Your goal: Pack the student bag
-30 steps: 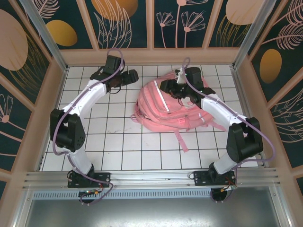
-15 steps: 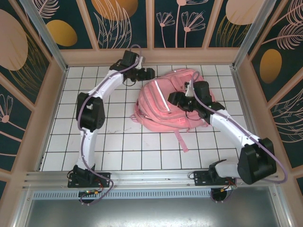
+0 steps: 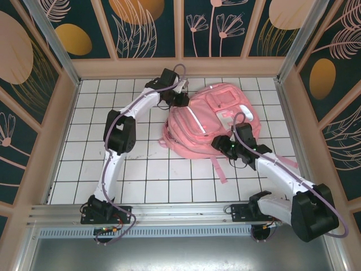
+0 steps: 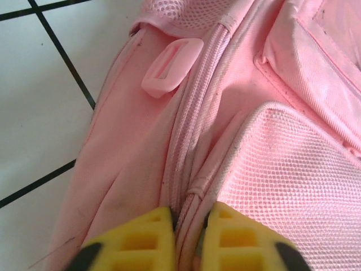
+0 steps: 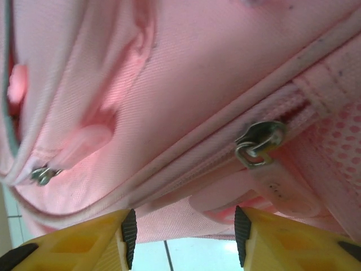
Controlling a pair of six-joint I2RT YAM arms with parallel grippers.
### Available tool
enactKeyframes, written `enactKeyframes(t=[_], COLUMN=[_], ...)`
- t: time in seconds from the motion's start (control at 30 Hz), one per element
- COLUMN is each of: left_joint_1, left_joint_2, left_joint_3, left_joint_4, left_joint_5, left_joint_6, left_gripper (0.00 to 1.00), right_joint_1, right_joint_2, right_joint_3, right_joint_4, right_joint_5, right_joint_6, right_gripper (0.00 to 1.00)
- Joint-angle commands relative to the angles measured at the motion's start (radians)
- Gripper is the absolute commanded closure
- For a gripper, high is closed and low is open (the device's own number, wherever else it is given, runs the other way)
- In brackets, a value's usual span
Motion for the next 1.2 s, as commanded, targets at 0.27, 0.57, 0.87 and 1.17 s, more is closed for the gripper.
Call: enactKeyframes(t=[0.27, 0.57, 0.87, 1.17], left_joint_1=[-0.013, -0.042, -0.218, -0.357], left_joint_2=[-0.379, -0.661, -0.723, -0.554], left_joint_3=[-0.572, -0.981, -1.035, -0.833], left_joint_4=[0.092, 0.249, 0.347, 0.385], left_joint_5=[-0.235, -0.129, -0.136, -0.084], left_joint_6=[-0.012, -0.217, -0.454, -0.531], left_gripper=[1.00, 1.00, 1.00, 0.93], right_joint_1=[-0.090, -0.116, -0.126, -0.112], right_joint_2=[0.267, 0.582, 0.876, 1.055], right_joint_3=[0.166, 0.460, 0.806, 1.074], right_joint_4=[0.047, 0.044, -0.008, -0.076], right_joint_5=[0.060, 0.020, -0.075, -0.144], right_joint_6=[-0.138, -0.265, -0.340, -0.372], right_gripper=[0.55, 0.57, 0.57, 0.57])
